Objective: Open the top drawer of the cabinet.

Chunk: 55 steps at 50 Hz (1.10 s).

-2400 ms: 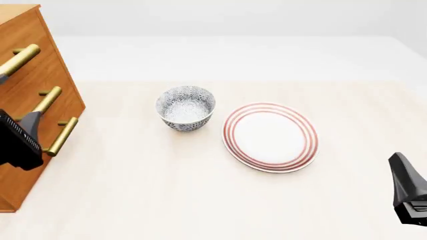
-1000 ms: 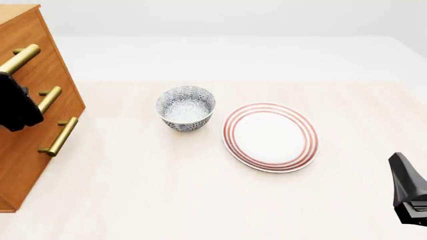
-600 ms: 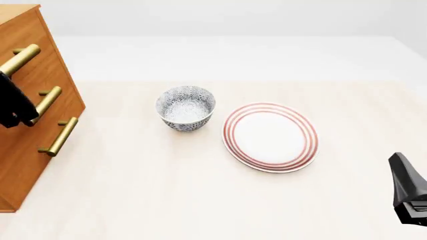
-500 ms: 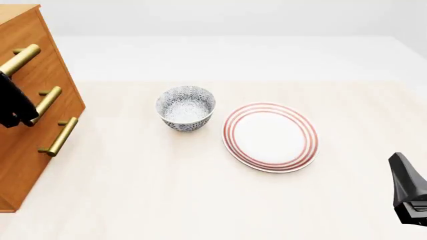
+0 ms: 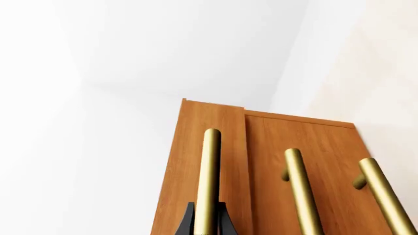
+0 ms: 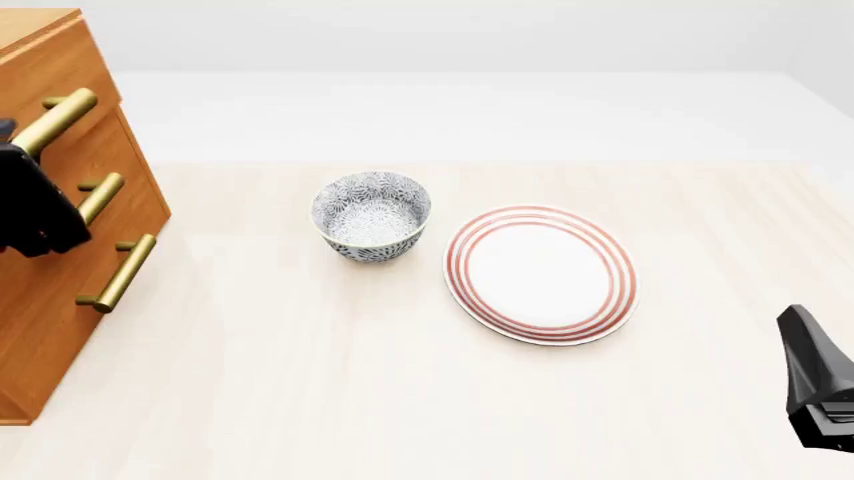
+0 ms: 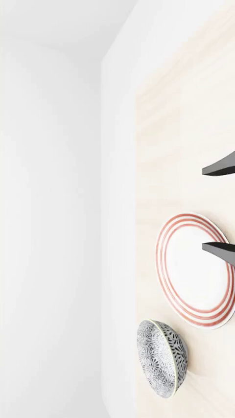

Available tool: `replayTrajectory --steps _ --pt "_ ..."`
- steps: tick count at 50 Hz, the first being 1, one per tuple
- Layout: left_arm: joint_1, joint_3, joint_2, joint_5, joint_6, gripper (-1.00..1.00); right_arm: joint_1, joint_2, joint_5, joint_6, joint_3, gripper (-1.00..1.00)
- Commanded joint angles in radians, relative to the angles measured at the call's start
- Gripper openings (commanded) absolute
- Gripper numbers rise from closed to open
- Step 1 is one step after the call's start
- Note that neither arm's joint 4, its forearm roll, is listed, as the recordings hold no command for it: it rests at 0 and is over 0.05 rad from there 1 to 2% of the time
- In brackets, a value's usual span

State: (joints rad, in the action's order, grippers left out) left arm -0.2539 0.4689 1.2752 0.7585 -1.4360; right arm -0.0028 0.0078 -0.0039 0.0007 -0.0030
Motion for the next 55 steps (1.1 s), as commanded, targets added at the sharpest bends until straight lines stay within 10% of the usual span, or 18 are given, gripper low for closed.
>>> replayTrajectory --steps 1,55 --pt "0.018 -0.074 -0.028 -0.031 -0.017 -1.0 0.0 0.0 0.0 0.0 0.0 1.0" --pt "0.174 -0.147 -0.177 -0.099 -0.007 -1.0 0.0 0.0 0.0 0.0 0.0 1.0"
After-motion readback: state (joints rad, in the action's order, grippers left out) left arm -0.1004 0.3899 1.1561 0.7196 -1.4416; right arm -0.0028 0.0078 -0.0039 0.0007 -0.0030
